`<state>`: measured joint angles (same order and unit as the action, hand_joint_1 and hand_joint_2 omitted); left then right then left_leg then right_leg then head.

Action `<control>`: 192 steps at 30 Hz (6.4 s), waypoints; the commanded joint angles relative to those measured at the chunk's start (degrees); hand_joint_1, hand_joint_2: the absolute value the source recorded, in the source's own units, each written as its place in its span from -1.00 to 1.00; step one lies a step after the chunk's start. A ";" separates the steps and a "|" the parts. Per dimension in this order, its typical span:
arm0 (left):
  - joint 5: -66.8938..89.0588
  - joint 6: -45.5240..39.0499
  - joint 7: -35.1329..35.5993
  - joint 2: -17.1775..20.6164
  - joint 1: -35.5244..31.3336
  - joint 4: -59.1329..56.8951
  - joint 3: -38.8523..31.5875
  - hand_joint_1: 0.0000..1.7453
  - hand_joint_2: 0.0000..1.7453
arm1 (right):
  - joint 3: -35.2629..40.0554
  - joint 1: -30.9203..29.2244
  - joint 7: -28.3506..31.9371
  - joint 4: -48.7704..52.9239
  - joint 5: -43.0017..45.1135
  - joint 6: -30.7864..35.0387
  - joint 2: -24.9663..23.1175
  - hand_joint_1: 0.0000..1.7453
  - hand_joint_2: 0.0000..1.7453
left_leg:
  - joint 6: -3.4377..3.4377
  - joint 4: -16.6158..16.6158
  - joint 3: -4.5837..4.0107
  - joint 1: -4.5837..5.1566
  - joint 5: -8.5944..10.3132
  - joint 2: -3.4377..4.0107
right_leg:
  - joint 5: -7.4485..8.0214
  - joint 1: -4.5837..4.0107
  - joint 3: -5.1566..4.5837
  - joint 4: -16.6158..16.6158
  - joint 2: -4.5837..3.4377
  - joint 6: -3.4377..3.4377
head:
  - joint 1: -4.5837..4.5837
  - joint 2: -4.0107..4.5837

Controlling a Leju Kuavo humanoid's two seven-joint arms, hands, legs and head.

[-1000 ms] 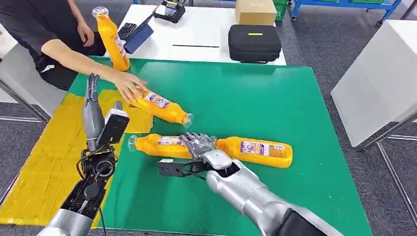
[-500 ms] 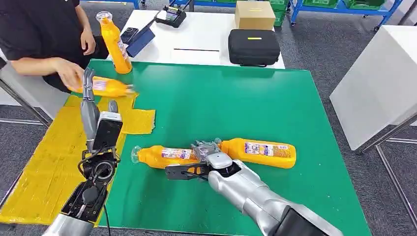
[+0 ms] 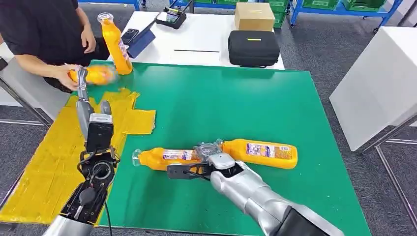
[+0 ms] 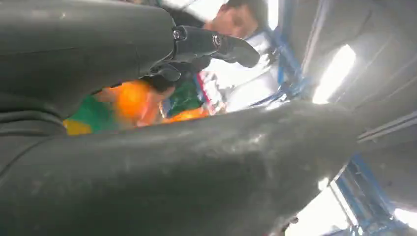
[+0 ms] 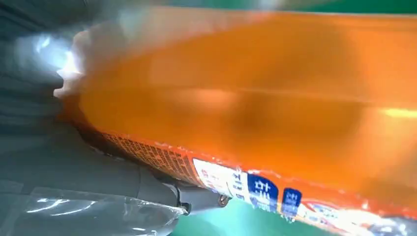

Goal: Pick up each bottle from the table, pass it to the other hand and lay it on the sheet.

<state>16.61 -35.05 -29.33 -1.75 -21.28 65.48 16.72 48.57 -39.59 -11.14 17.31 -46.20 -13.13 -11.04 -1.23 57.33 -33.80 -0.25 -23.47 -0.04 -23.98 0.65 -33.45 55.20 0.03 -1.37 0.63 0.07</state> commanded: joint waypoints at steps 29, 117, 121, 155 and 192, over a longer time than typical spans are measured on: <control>-40.36 30.98 11.87 -1.01 9.39 8.92 -11.19 -1.00 1.00 | -20.71 10.93 22.65 32.19 33.77 12.63 4.43 1.00 1.00 | 0.03 0.05 -1.38 -0.01 0.15 -0.08 | 0.20 -0.01 -0.64 0.08 0.13 -0.13 | -0.02 0.00; -16.50 19.76 9.92 -2.72 10.26 11.76 -15.16 1.00 1.00 | -14.96 9.54 11.98 34.28 4.36 25.25 0.02 -1.00 -1.00 | 0.06 0.03 -1.45 -0.04 0.11 0.14 | 0.22 -0.03 -0.81 0.06 -0.06 -0.11 | -0.02 0.00; 0.23 12.65 10.40 -0.60 11.23 10.56 -18.83 1.00 1.00 | -20.96 17.23 11.98 49.50 3.48 21.36 4.80 -1.00 -1.00 | 0.03 -0.02 -1.59 -0.04 0.19 -0.11 | 0.26 -0.03 -0.87 0.00 0.15 -0.14 | -0.02 0.00; 44.61 -3.43 19.56 6.19 1.13 -31.87 -1.47 0.52 1.00 | -20.58 20.31 17.47 54.92 11.99 19.74 11.40 -1.00 -1.00 | 0.07 -0.04 -1.38 0.01 0.09 0.05 | 0.20 0.01 -0.73 0.03 0.00 -0.09 | -0.02 0.00; 47.05 2.10 23.42 6.57 5.34 -27.52 -5.96 -1.00 -1.00 | -27.28 26.80 13.60 65.75 5.16 15.45 18.34 -1.00 -1.00 | 0.08 0.01 -1.50 0.02 0.04 0.05 | 0.22 0.00 -0.85 0.06 -0.05 -0.11 | 0.00 0.00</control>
<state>63.76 -33.70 -6.05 4.26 -15.93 38.32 11.67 22.12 -12.29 2.62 82.77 -41.00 2.78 6.91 -1.21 57.36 -35.54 -0.26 -23.32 -0.04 -23.66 0.63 -34.51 55.25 0.03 -1.54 0.63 0.07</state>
